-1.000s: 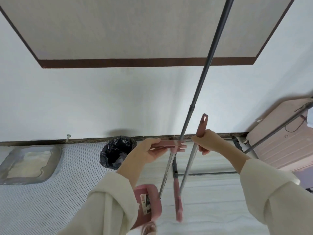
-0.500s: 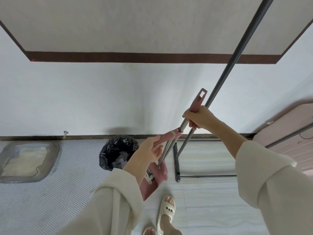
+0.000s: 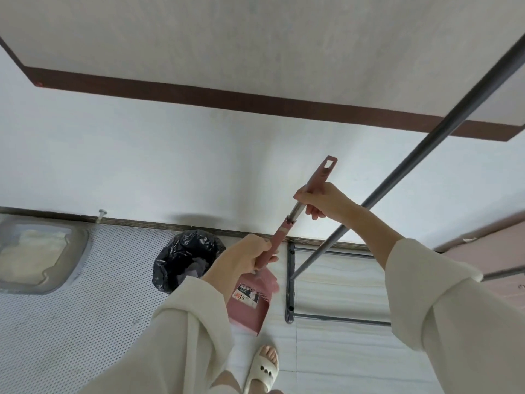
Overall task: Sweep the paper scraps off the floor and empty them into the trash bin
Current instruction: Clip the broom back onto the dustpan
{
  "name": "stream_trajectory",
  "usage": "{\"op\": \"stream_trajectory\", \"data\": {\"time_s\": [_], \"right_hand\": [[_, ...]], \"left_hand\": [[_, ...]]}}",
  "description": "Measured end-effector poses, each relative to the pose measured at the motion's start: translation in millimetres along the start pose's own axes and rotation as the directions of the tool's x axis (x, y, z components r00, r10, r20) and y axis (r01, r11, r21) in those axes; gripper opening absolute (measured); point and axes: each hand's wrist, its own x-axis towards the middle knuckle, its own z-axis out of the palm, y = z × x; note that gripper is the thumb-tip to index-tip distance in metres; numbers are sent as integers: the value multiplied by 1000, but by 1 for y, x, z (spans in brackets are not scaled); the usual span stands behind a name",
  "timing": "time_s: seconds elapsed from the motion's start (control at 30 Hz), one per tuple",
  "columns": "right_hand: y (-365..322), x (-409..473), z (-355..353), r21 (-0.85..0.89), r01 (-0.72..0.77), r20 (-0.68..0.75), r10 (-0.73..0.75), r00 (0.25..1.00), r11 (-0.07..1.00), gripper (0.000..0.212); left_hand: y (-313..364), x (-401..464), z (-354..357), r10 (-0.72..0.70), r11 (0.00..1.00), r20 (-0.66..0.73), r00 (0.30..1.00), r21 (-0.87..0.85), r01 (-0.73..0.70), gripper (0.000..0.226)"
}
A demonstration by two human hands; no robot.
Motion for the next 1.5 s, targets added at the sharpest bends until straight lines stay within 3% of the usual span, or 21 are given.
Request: {"op": "stream_trajectory", "data": {"time_s": [0.13, 0.17, 0.3, 0.4, 0.5, 0.63, 0.77, 0.87, 0.97, 1.13, 1.27, 1.5], "right_hand": [[-3, 19, 15, -75, -30, -70, 25, 997, 997, 53], [-4, 22, 17, -94, -36, -106, 26, 994, 995, 55], [-12, 32, 5, -118, -82, -202, 57, 978, 990, 23], [-18, 36, -8, -57, -75, -240, 60, 969, 996, 14], [-24, 39, -19, 16, -48, -243, 51, 969, 999, 13], [-26, 40, -31, 29, -43, -240, 48, 970, 999, 37], [-22, 33, -42, 48, -45, -226, 55, 973, 998, 38], [-18, 22, -51, 55, -81, -183, 90, 979, 995, 38], [-15, 12, -52, 34, -99, -137, 103, 985, 994, 35], [-15, 7, -45, 50, -99, -128, 104, 986, 994, 32], [-18, 6, -37, 48, -120, -150, 126, 981, 992, 30], [-23, 10, -34, 26, -109, -162, 112, 981, 994, 32]], "left_hand": [[-4, 25, 6, -46, 996, -20, 999, -76, 44, 26], [-4, 30, 8, -53, 994, -31, 998, -95, 50, 27], [10, 56, 8, -98, 983, 2, 995, -157, 97, 24], [24, 66, 12, -102, 983, 7, 995, -150, 102, 18], [34, 76, 11, -117, 973, 103, 988, -189, 135, 23], [52, 94, 8, -147, 924, 251, 957, -310, 223, 30], [65, 114, 11, -343, 821, 327, 881, -351, 450, 69], [65, 122, 17, -432, 780, 318, 844, -339, 527, 80], [66, 124, 27, -452, 812, 243, 858, -287, 509, 72], [65, 119, 40, -427, 864, 124, 896, -236, 444, 18], [66, 113, 45, -312, 914, 38, 949, -262, 311, 17], [64, 104, 45, -357, 886, 45, 933, -301, 354, 18]]}}
